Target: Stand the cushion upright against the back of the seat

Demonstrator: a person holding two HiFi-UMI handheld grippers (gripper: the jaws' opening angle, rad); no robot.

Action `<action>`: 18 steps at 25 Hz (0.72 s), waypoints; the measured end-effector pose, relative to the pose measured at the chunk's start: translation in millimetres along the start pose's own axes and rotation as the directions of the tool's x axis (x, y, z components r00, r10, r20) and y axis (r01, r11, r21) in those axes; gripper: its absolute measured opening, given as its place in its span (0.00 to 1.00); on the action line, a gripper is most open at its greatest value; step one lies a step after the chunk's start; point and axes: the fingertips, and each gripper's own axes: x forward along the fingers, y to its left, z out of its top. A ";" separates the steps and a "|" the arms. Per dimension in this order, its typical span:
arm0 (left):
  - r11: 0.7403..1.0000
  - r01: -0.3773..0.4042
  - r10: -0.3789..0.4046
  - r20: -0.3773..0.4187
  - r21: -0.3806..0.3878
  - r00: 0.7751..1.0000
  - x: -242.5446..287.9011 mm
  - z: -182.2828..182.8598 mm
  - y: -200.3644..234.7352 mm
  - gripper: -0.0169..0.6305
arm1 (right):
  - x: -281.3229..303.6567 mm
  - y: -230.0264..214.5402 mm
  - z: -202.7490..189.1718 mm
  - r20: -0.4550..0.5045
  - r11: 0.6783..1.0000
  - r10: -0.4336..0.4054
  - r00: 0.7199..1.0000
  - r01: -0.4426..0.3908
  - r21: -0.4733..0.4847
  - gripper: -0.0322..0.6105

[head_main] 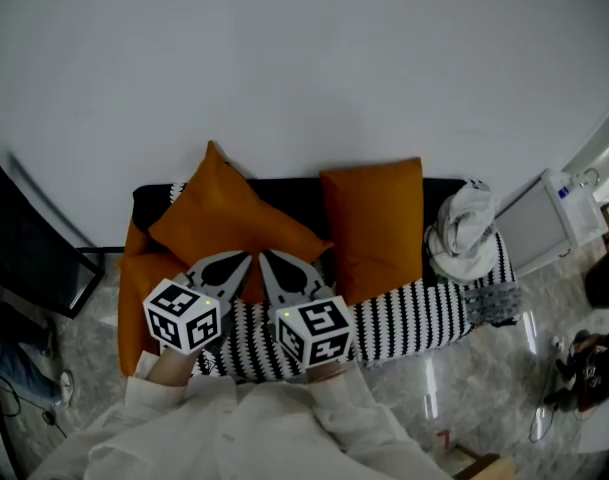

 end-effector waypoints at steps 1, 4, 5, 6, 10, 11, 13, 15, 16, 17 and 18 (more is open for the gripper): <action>1.000 0.002 -0.002 -0.001 -0.001 1.000 -0.5 -0.7 0.2 0.04 | 0.1 0.9 -0.6 -0.002 1.000 0.001 1.000 -0.001 -0.002 0.07; 1.000 0.001 -0.001 0.004 -0.005 1.000 -3.4 -0.4 1.5 0.04 | 0.1 3.3 -1.2 -0.005 1.000 0.001 1.000 -0.001 -0.004 0.07; 1.000 0.001 -0.001 0.006 -0.004 1.000 -4.0 0.0 1.7 0.04 | 0.2 3.7 -1.3 -0.005 1.000 0.001 1.000 -0.001 -0.005 0.07; 1.000 -0.001 0.001 0.009 -0.003 1.000 -4.4 0.3 1.8 0.04 | 0.3 4.1 -1.4 -0.005 1.000 0.001 1.000 -0.001 -0.005 0.07; 1.000 -0.003 0.003 0.013 -0.004 1.000 -5.2 0.7 0.8 0.04 | -0.6 5.5 -0.3 -0.001 1.000 -0.002 1.000 0.002 -0.007 0.07; 1.000 -0.002 0.002 0.013 -0.004 1.000 -5.2 0.8 0.4 0.04 | -0.4 5.5 0.1 0.000 1.000 -0.005 1.000 0.005 -0.009 0.07; 1.000 0.001 -0.001 0.011 -0.001 1.000 -4.8 0.5 -0.3 0.04 | 0.4 5.2 0.8 0.001 1.000 -0.009 1.000 0.009 -0.011 0.07; 1.000 0.003 -0.003 0.010 0.000 1.000 -4.4 -0.3 -1.6 0.04 | 0.5 4.8 0.5 -0.001 1.000 -0.011 1.000 0.011 -0.013 0.07; 1.000 0.004 -0.004 0.009 0.000 1.000 -4.3 -0.7 -2.3 0.04 | 0.2 4.7 0.2 -0.002 1.000 -0.012 1.000 0.012 -0.014 0.07; 1.000 0.005 -0.005 0.008 0.000 1.000 -4.3 -1.3 -3.1 0.04 | -0.3 4.8 -0.2 -0.003 1.000 -0.012 1.000 0.012 -0.015 0.07; 1.000 0.006 -0.006 0.008 0.001 1.000 -4.2 -1.8 -3.9 0.04 | -0.7 4.8 -0.5 -0.003 1.000 -0.013 1.000 0.013 -0.014 0.07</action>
